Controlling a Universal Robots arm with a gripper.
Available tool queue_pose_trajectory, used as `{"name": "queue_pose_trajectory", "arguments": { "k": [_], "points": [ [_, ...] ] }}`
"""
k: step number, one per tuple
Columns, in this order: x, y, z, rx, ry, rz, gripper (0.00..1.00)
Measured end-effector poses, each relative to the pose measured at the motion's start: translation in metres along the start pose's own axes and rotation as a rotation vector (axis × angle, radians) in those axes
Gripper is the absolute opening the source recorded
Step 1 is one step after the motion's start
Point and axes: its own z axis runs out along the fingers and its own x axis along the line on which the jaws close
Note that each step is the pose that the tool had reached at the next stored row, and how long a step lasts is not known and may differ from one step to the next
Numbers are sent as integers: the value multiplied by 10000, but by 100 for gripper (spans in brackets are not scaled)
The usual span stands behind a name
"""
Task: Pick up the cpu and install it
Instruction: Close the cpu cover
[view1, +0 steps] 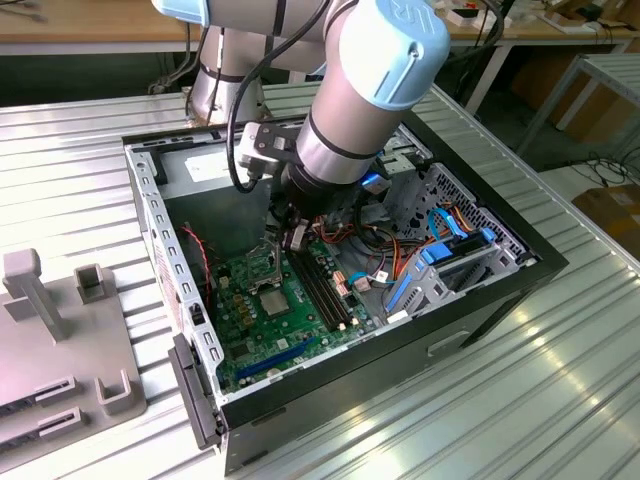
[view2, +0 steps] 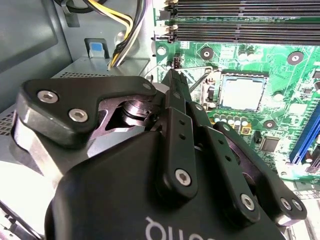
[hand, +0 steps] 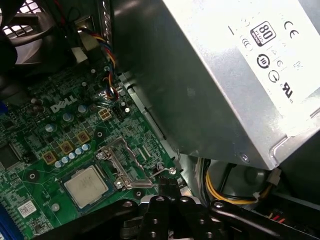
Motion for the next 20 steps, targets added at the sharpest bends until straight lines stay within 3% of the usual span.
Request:
{"name": "queue_pose_trajectory", "arguments": {
  "k": [20],
  "points": [
    [28, -19, -8, -1, 1, -5, 11]
  ]
}}
